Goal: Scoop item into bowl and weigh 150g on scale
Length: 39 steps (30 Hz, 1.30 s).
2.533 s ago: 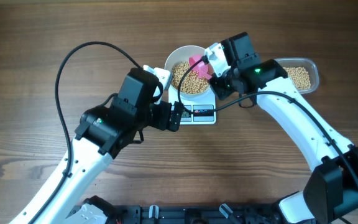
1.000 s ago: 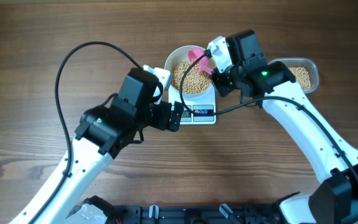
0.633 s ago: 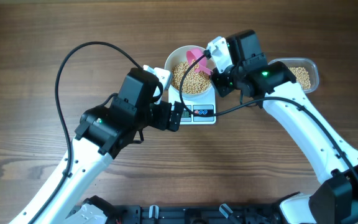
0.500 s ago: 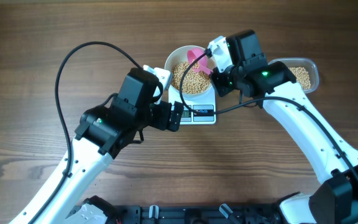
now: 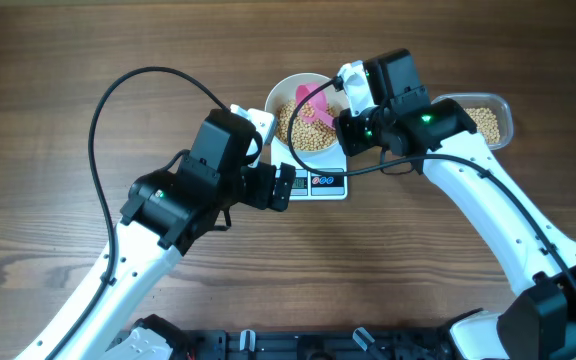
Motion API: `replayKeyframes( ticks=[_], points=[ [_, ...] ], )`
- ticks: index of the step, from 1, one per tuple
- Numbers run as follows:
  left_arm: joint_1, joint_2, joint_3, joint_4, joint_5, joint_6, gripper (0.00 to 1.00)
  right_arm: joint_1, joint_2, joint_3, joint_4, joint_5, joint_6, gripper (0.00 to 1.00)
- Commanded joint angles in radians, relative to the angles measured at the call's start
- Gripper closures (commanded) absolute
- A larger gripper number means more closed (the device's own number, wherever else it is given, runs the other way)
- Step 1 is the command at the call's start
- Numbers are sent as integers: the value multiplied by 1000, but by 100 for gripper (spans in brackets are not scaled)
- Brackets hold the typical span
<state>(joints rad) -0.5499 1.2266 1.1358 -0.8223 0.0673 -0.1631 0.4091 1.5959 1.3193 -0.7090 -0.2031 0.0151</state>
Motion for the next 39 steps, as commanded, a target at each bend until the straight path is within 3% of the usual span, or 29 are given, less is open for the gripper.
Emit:
replayKeyframes(
  ticks=[1,17,28,32,39],
  points=[
    [-3,-7,-5,-1,-13,-10,0,-5,-56,18,13,-35,18,96],
    [-3,-7,-5,-1,-13,-9,0,-5,-128,18,38,-35,18,96],
    [-3,-7,-5,-1,-13,-10,0,-5,-127,14,16,-1,-251,96],
    [-3,-7,-5,-1,-13,-10,0,-5,-126,14,13,100,-254,96],
    [-3,-7,-5,-1,-13,-10,0,-5,-126,14,15,98,-254,96]
  ],
)
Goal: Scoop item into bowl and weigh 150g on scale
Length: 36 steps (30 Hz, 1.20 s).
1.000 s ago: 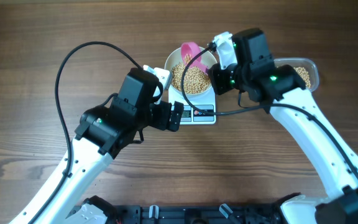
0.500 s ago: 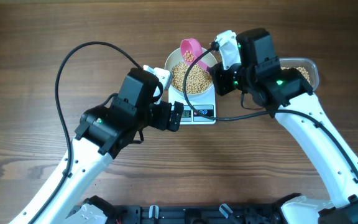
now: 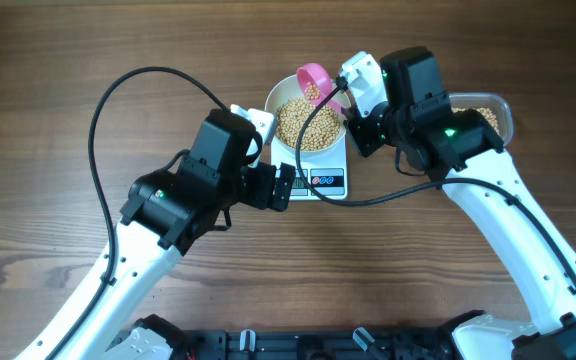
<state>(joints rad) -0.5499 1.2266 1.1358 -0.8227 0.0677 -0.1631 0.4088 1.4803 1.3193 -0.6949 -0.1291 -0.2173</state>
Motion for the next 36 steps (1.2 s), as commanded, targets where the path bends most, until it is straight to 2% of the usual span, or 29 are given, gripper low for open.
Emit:
replayKeyframes(
  ticks=[1,11,15,27,33,36],
  points=[
    [-3,-7,-5,0,-13,-10,0,-4,-10,14,2,24,-21,96],
    [-3,-7,-5,-1,-13,-9,0,-4,-10,14,2,3,-13,96],
    [-3,-7,-5,-1,-13,-10,0,-4,-6,14,2,2,-82,96],
    [-3,-7,-5,0,-13,-10,0,-4,-3,14,-4,2,-72,96],
    [-3,-7,-5,-1,-13,-10,0,-4,-3,14,-8,2,-168,96],
    [-3,-7,-5,0,-13,-10,0,-4,-3,14,-8,2,-157,96]
  ],
)
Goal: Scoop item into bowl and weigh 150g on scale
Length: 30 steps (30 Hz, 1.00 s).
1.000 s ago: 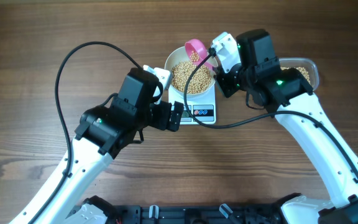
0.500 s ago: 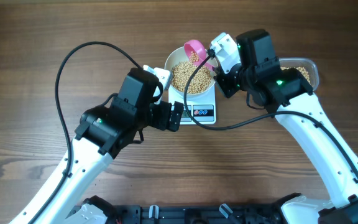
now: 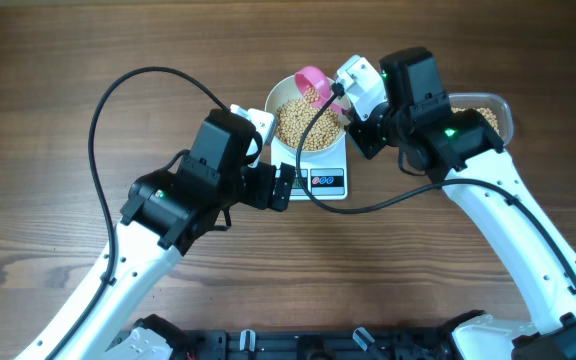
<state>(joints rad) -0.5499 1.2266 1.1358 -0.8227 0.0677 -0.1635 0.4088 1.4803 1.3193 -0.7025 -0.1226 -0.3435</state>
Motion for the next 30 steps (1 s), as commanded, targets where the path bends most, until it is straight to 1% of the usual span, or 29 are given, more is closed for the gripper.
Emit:
replayKeyframes(
  ticks=[1,3,6,10,11,14,20,23,27,30],
  points=[
    [-3,-7,-5,0,-13,-9,0,-4,-3,14,0,-5,-17,96],
    [-3,-7,-5,-1,-13,-9,0,-4,-3,14,-1,-5,-14,96],
    [-3,-7,-5,0,-13,-9,0,-4,-3,14,3,-5,-52,96],
    [-3,-7,-5,-1,-13,-9,0,-4,-3,15,9,-5,-38,96],
    [-3,-7,-5,-1,-13,-9,0,-4,-3,15,10,-5,-17,96],
    [-3,-7,-5,0,-13,-9,0,-4,-3,14,4,-13,117,96],
    [-3,-7,-5,-1,-13,-9,0,-4,-3,15,-9,-39,269,96],
    [-3,-7,-5,-1,-13,-9,0,-4,-3,15,-9,-39,317,95],
    [-3,-7,-5,0,-13,-9,0,-4,-5,15,0,-39,339,96],
    [-3,-7,-5,-1,-13,-9,0,-5,-15,18,33,-40,408,96]
  ],
)
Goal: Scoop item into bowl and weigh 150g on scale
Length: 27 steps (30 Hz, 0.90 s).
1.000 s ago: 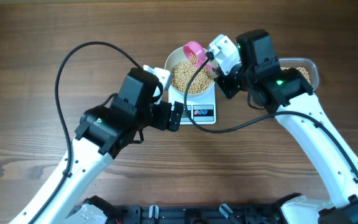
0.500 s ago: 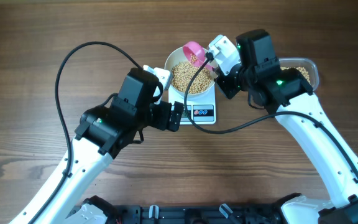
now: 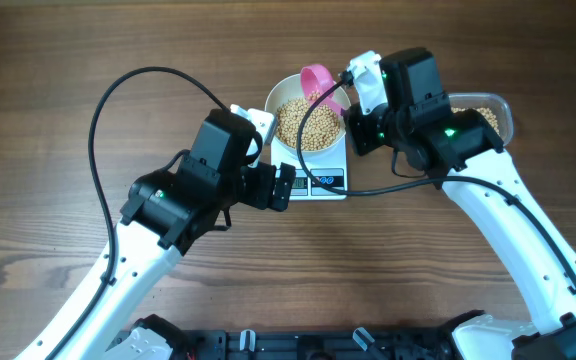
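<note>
A white bowl (image 3: 280, 100) full of tan beans (image 3: 308, 124) stands on a small white scale (image 3: 325, 184), whose display faces the near side. A pink scoop (image 3: 317, 78) hangs over the bowl's far rim, with my right gripper (image 3: 351, 88) shut on its handle; the fingers are mostly hidden under the wrist. My left gripper (image 3: 283, 187) sits at the scale's left edge, just beside the bowl, and its jaws cannot be made out from above.
A clear tub (image 3: 504, 118) of the same beans lies at the far right, partly under the right arm. Black cables loop over the wooden table (image 3: 48, 120) behind the left arm and across the scale.
The right wrist has turned slightly and shifted a little to the right, and the pink scoop sits a touch farther right over the bowl's far rim. The left arm has not moved.
At first the pink scoop lay low over the beans inside the bowl, with the right gripper above the bowl's right side. Then the scoop was up at the far rim, and it has stayed there with small wrist turns. The left gripper kept beside the scale throughout.
</note>
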Motion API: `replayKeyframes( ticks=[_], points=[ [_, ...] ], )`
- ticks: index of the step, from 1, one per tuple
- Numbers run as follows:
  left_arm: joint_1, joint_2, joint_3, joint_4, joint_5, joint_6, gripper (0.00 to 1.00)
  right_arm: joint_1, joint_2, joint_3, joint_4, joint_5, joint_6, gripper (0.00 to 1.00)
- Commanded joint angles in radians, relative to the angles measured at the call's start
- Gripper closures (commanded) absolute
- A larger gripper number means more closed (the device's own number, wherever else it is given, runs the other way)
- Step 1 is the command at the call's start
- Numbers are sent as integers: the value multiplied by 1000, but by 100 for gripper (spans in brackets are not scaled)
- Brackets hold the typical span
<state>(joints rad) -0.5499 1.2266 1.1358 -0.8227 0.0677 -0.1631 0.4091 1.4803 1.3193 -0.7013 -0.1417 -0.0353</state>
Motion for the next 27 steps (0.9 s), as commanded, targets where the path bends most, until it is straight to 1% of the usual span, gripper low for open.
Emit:
replayKeyframes(
  ticks=[1,3,10,14,17,22,27],
  points=[
    [-3,-7,-5,-1,-13,-10,0,-6,-19,18,42,-20,116,96],
    [-3,-7,-5,-1,-13,-10,0,-13,-32,18,67,-21,144,96],
    [-3,-7,-5,-1,-13,-9,0,-69,-85,18,103,-29,147,96],
    [-3,-7,-5,-1,-13,-9,0,-117,-97,18,103,-130,153,96],
    [-3,-7,-5,0,-13,-10,0,-163,-97,18,103,-213,209,96],
    [-3,-7,-5,-1,-13,-10,0,-217,-97,18,102,-227,221,96],
    [-3,-7,-5,-1,-13,-9,0,-231,-97,18,103,-264,221,96]
  ],
)
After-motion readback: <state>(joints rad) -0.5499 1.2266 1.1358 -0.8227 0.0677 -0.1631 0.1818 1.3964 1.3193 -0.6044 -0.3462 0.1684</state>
